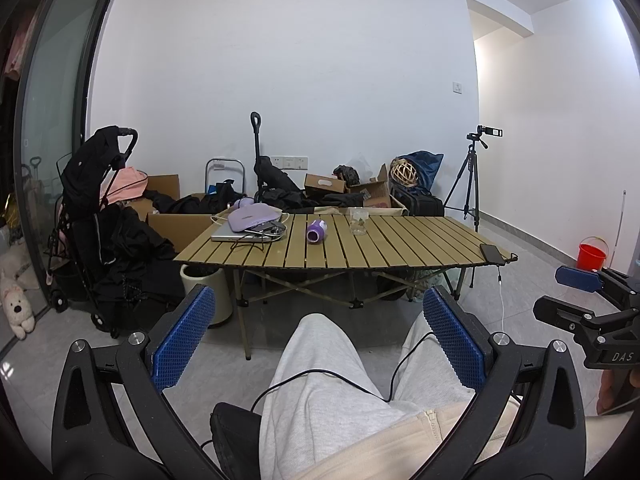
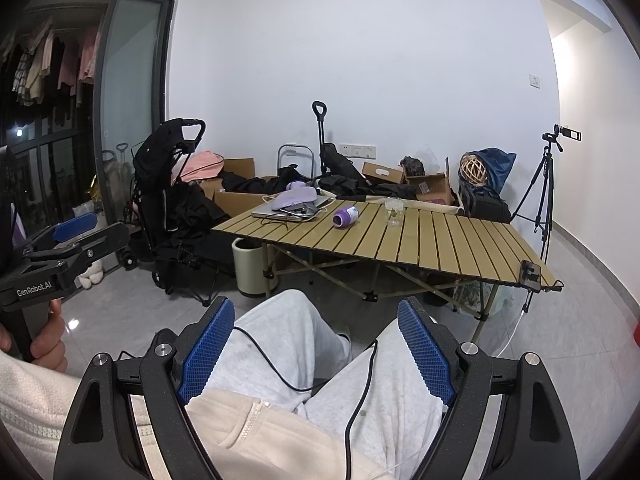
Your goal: Organize rigid objects
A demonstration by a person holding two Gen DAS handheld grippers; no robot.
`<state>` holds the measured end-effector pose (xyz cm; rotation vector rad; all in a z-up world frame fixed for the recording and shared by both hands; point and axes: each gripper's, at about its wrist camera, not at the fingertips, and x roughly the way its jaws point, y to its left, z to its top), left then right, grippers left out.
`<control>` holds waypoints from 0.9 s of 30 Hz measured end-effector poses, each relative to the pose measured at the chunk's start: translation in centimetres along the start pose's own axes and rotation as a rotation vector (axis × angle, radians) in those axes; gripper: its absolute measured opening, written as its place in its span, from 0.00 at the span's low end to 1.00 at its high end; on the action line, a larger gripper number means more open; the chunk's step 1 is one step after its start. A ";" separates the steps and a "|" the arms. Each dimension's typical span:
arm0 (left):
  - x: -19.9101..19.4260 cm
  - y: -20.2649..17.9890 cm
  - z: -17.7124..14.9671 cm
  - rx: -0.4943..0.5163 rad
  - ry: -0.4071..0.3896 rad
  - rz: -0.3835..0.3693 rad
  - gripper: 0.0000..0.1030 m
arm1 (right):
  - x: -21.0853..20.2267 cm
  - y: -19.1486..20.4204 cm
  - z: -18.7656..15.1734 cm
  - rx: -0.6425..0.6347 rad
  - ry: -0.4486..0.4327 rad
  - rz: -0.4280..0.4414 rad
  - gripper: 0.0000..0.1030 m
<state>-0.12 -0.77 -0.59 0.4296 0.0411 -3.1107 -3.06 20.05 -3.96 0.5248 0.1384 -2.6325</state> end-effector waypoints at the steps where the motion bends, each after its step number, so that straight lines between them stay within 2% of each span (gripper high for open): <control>1: 0.0 0.0 0.0 0.000 0.000 0.000 1.00 | 0.0 0.0 0.0 0.000 0.000 0.000 0.85; 11: 0.6 0.5 0.0 -0.005 0.008 -0.011 1.00 | 0.5 0.1 -0.2 0.009 0.013 0.009 0.85; 16: 4.3 1.5 1.6 0.014 0.060 -0.065 1.00 | 1.7 -1.0 0.8 0.011 0.011 0.008 0.85; 22: 14.8 4.3 4.2 0.055 0.140 -0.059 1.00 | 9.1 -3.8 4.7 0.017 0.059 0.033 0.85; 24: 19.8 5.5 4.9 0.056 0.172 -0.047 1.00 | 12.9 -4.6 6.0 -0.010 0.083 0.020 0.85; 27: 27.0 7.6 5.6 0.023 0.245 -0.032 1.00 | 19.8 -6.3 7.7 -0.010 0.134 0.045 0.85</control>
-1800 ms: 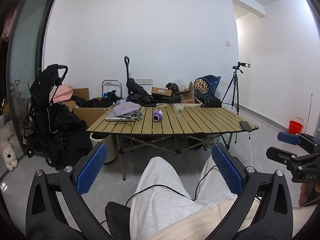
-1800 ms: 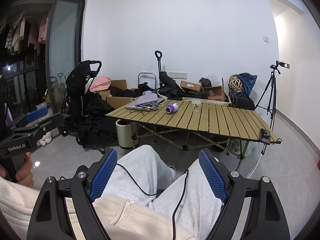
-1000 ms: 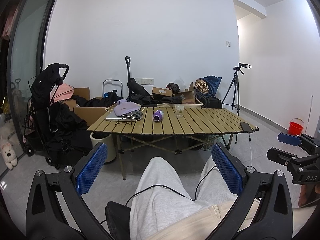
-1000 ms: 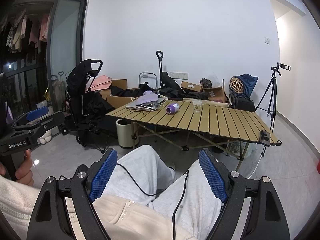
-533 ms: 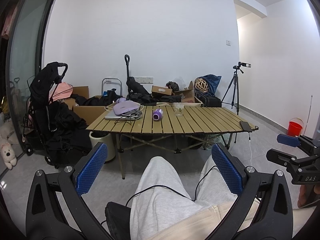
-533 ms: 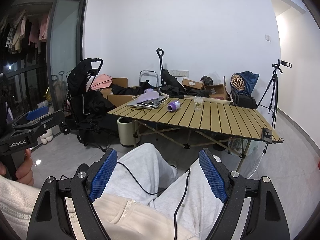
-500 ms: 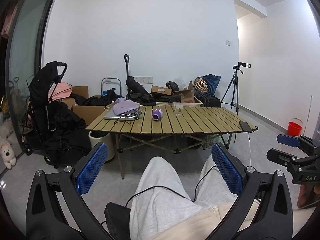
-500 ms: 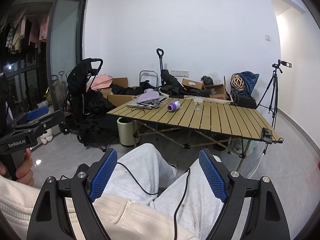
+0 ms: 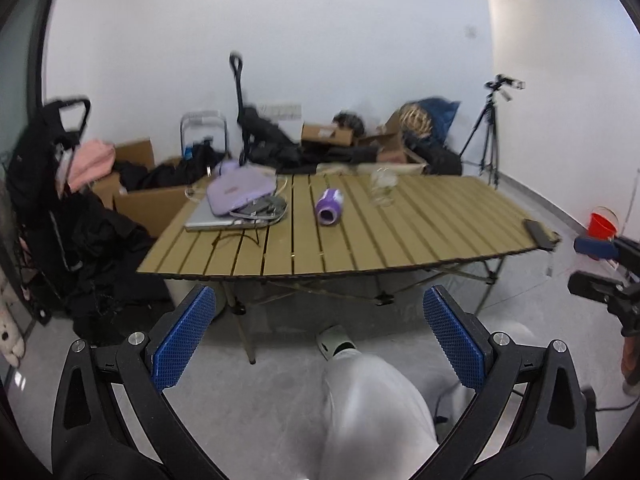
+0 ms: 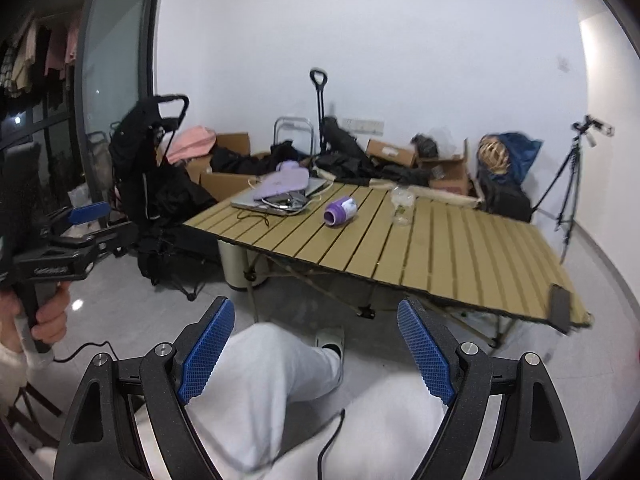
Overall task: Organize rigid objects
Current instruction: 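Move the right tool to the lying purple bottle and close around it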
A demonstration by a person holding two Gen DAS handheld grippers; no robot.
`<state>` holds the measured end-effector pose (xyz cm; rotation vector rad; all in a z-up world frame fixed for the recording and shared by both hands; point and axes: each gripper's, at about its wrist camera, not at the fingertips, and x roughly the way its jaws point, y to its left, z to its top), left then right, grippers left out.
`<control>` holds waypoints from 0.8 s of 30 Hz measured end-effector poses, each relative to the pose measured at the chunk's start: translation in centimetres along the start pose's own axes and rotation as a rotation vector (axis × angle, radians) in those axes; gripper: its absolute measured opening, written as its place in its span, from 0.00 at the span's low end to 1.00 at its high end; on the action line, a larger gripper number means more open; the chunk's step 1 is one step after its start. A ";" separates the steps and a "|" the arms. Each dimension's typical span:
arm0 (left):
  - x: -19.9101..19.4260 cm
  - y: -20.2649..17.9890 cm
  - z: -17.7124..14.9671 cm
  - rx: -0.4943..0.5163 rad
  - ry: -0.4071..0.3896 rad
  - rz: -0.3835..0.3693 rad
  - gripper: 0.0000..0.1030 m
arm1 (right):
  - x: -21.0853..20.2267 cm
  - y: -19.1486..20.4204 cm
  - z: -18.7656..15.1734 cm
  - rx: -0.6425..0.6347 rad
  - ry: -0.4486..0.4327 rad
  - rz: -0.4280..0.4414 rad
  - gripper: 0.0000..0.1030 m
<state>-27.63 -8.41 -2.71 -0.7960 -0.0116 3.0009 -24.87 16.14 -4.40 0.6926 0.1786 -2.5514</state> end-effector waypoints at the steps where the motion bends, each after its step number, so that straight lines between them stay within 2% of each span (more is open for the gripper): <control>1: 1.7 0.6 0.6 -0.013 0.010 0.007 1.00 | 2.2 -0.7 0.8 0.014 0.019 0.017 0.85; 5: 9.0 2.6 3.4 -0.041 0.025 0.003 1.00 | 12.1 -3.1 4.4 0.068 0.093 0.047 0.85; 8: 14.4 3.6 5.6 -0.044 0.065 -0.013 1.00 | 20.5 -4.6 6.9 0.122 0.164 0.096 0.85; 11: 19.8 4.8 7.6 -0.035 0.071 0.003 1.00 | 28.2 -5.6 9.0 0.172 0.192 0.113 0.85; 16: 27.2 6.9 10.1 -0.084 0.116 0.004 1.00 | 40.5 -6.3 11.6 0.256 0.219 0.093 0.85; 17: 28.8 7.4 10.6 -0.096 0.132 0.001 1.00 | 44.0 -6.4 12.1 0.273 0.246 0.080 0.85; 20: 31.8 8.2 11.6 -0.101 0.137 -0.002 1.00 | 50.1 -6.5 12.7 0.305 0.294 0.052 0.85; 23: 34.7 8.3 12.5 -0.082 0.151 0.018 1.00 | 53.8 -7.0 13.1 0.308 0.311 0.016 0.85; 24: 35.4 8.2 12.7 -0.082 0.158 0.021 1.00 | 54.4 -7.2 12.9 0.315 0.318 0.020 0.75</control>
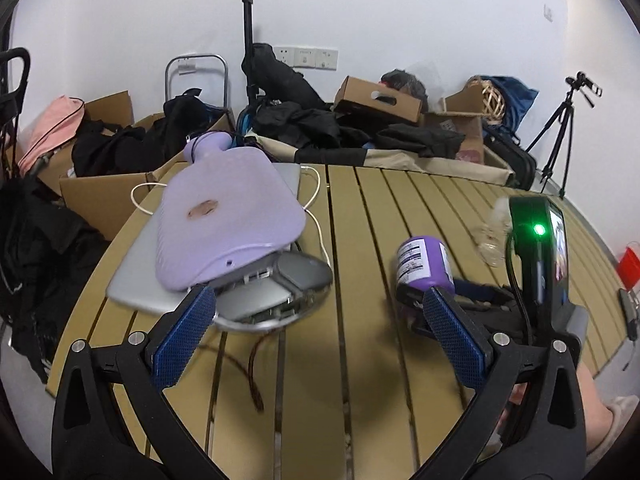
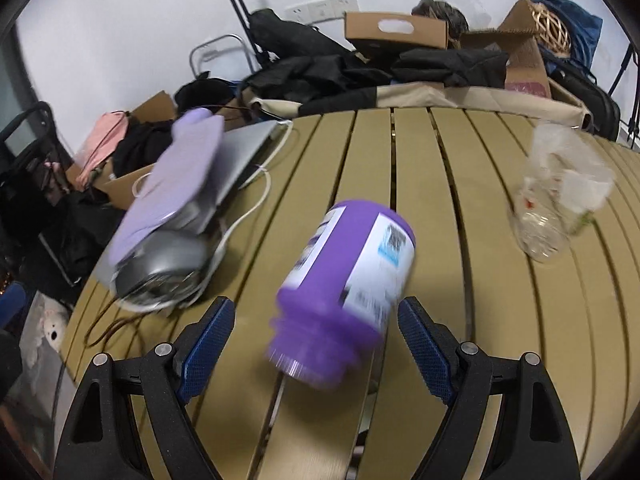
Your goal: Organize rigid objects
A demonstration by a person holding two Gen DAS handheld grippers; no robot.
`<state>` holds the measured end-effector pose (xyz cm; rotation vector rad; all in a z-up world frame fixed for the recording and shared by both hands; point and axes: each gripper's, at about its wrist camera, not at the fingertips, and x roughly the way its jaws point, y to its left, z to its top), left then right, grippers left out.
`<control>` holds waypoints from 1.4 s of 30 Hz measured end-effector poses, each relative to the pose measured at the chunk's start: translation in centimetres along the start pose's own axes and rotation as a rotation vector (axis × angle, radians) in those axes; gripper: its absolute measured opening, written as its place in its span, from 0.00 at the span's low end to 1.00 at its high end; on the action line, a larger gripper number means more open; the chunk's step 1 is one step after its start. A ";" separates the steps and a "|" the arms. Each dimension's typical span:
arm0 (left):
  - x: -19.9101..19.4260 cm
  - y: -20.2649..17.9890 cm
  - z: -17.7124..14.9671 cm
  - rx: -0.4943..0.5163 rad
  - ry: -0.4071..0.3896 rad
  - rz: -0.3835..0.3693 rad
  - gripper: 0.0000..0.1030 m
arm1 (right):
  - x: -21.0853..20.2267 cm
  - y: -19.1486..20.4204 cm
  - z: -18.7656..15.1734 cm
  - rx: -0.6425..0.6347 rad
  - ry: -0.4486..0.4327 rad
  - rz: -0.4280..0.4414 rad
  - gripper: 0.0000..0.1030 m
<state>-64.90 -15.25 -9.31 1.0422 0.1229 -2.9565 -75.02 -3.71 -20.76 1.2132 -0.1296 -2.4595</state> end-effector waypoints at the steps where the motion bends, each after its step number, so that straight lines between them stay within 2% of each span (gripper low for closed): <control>1: 1.0 -0.1 0.5 -0.003 0.012 -0.005 1.00 | 0.8 -0.4 0.1 0.003 0.019 0.009 0.71; 3: 2.4 -1.0 1.0 -0.011 0.055 -0.034 0.99 | 1.2 -1.1 -0.2 -0.008 0.059 0.086 0.67; 5: 3.7 -2.7 1.2 0.010 0.086 -0.089 0.98 | 0.2 -1.0 -1.0 -0.116 0.092 0.170 0.67; 7: 4.9 -4.4 1.2 0.038 0.101 -0.123 0.98 | -2.3 -0.4 -3.1 -0.346 0.076 0.199 0.67; 8: 5.9 -5.4 1.2 0.056 0.116 -0.134 0.95 | -3.2 -0.4 -4.1 -0.424 0.081 0.205 0.67; 9: 7.1 -6.5 1.0 0.077 0.139 -0.142 0.89 | -3.8 -0.6 -4.9 -0.486 0.092 0.219 0.67; 11: 9.3 -8.0 0.5 0.109 0.212 -0.159 0.52 | -5.2 -1.9 -6.3 -0.563 0.110 0.221 0.67; 13: 10.7 -9.3 -0.1 0.134 0.278 -0.172 0.37 | -6.0 -3.1 -6.4 -0.581 0.121 0.223 0.68; 15: 10.6 -10.0 -0.2 0.155 0.276 -0.206 0.35 | -6.8 -4.3 -6.5 -0.573 0.126 0.205 0.68; 16: 10.3 -10.3 -0.4 0.180 0.286 -0.208 0.30 | -7.0 -4.7 -6.5 -0.569 0.129 0.213 0.68; 20: 8.8 -10.6 -2.0 0.296 0.293 -0.160 0.29 | -7.9 -6.7 -6.5 -0.515 0.123 0.185 0.68; 22: 8.2 -10.5 -2.5 0.319 0.294 -0.164 0.31 | -8.5 -8.2 -6.3 -0.454 0.101 0.184 0.68; 24: 7.1 -10.6 -2.1 0.311 0.287 -0.220 0.43 | -8.5 -9.4 -5.5 -0.402 0.081 0.170 0.68; 26: 5.9 -11.0 -0.9 0.295 0.242 -0.316 0.70 | -8.8 -10.6 -5.0 -0.362 0.062 0.132 0.68; 28: 5.2 -12.6 0.6 0.337 0.183 -0.389 0.78 | -9.4 -11.6 -4.8 -0.332 0.046 0.131 0.68; 29: 5.4 -14.2 1.3 0.397 0.179 -0.422 0.80 | -9.7 -12.2 -4.8 -0.317 0.041 0.150 0.68; 31: 6.6 -16.3 1.9 0.449 0.198 -0.427 0.80 | -9.6 -13.0 -4.2 -0.303 0.047 0.142 0.68; 33: 9.0 -18.7 2.5 0.447 0.267 -0.435 0.73 | -10.0 -13.5 -4.3 -0.300 0.052 0.142 0.68; 35: 11.2 -20.1 2.4 0.453 0.324 -0.414 0.46 | -10.6 -13.9 -4.7 -0.297 0.042 0.147 0.68; 36: 11.9 -20.2 2.5 0.440 0.330 -0.416 0.44 | -10.8 -14.0 -4.8 -0.299 0.042 0.149 0.68; 38: 12.9 -19.8 2.4 0.419 0.358 -0.404 0.24 | -10.5 -14.2 -4.7 -0.304 0.043 0.137 0.68; 42: 12.1 -17.5 1.4 0.390 0.354 -0.347 0.24 | -9.6 -15.2 -4.1 -0.269 0.026 0.091 0.69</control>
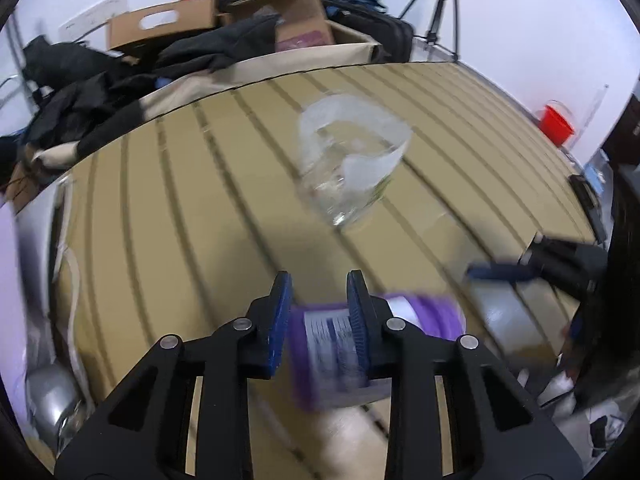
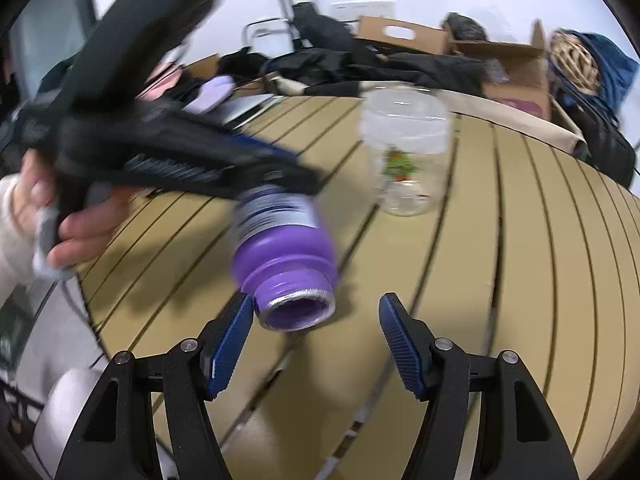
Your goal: Organize rigid objects
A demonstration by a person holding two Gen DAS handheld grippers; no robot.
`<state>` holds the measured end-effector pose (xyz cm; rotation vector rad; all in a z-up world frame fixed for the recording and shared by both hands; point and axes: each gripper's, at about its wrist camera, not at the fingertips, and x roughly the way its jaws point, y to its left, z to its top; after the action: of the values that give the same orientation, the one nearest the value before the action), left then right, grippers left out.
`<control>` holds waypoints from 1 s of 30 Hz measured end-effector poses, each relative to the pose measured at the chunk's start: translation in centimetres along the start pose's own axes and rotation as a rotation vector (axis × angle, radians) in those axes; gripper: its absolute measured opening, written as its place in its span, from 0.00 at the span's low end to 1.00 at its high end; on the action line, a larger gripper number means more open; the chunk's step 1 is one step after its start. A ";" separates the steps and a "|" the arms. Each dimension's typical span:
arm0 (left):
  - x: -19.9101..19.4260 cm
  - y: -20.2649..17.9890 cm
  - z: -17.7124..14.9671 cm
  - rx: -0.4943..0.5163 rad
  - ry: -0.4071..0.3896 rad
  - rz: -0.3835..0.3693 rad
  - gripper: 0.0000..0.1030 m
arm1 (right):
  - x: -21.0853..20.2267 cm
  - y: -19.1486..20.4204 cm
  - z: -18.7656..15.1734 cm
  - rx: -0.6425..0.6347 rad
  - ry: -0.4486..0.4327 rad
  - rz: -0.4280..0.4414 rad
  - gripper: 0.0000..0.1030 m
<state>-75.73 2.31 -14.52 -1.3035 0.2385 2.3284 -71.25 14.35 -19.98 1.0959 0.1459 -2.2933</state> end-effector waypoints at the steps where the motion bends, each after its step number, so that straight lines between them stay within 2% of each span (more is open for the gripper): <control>1: -0.4 0.3 -0.5 -0.011 -0.001 0.003 0.24 | -0.1 -0.3 0.0 0.015 -0.007 -0.015 0.69; 3: -1.6 0.6 -1.4 -0.020 -0.026 0.020 0.31 | -0.3 -0.9 0.2 0.036 -0.026 -0.038 0.69; 4: -2.1 0.7 -1.6 -0.019 -0.038 0.022 0.48 | -0.3 -1.2 0.2 0.050 -0.030 -0.040 0.69; 5: -2.8 0.8 -1.6 -0.023 -0.056 0.003 0.74 | -0.4 -1.4 0.3 0.061 -0.031 -0.036 0.69; 7: -3.6 0.6 -1.7 -0.025 -0.068 -0.091 0.99 | -0.8 -1.3 0.2 0.065 -0.045 -0.036 0.69; 8: -3.3 0.0 -1.8 -0.008 -0.039 -0.165 1.00 | -1.1 -1.3 0.1 0.067 -0.049 -0.038 0.69; 10: -1.4 -1.1 -1.6 0.004 0.040 -0.178 1.00 | -1.4 -1.5 0.2 0.083 -0.046 -0.029 0.69; 11: 0.7 -1.8 -1.5 -0.013 0.121 -0.146 0.91 | -1.5 -1.8 0.1 0.098 -0.041 -0.027 0.69; 12: 2.1 -1.8 -1.5 -0.043 0.164 -0.138 0.84 | -1.5 -1.9 0.2 0.108 -0.038 -0.027 0.69; 14: 3.9 -0.8 -1.5 -0.160 0.173 -0.192 0.59 | -1.6 -2.3 0.1 0.132 -0.029 -0.025 0.69; 21: 4.1 1.1 -2.2 -0.244 0.089 -0.131 0.58 | -2.5 -2.3 0.2 0.133 -0.023 -0.016 0.69; 24: 1.5 1.6 -2.5 -0.221 -0.053 -0.094 0.58 | -2.7 -2.7 0.8 0.176 -0.032 0.037 0.69; 25: 0.0 1.7 -2.4 -0.195 -0.135 -0.073 0.58 | -2.8 -2.9 1.3 0.205 -0.044 0.099 0.69; 28: -2.9 1.3 -2.0 -0.104 -0.291 -0.008 0.58 | -3.2 -3.3 3.5 0.271 -0.086 0.255 0.71; 29: -4.1 1.3 -1.9 -0.064 -0.357 -0.003 0.58 | -3.3 -3.4 5.0 0.293 -0.104 0.333 0.75; 30: -5.1 1.6 -2.0 -0.049 -0.394 -0.005 0.58 | -3.3 -3.3 5.9 0.308 -0.117 0.375 0.76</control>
<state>-72.67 -1.43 -11.39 -0.8371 0.0506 2.5380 -75.39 16.60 -14.15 1.0286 -0.4366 -2.0696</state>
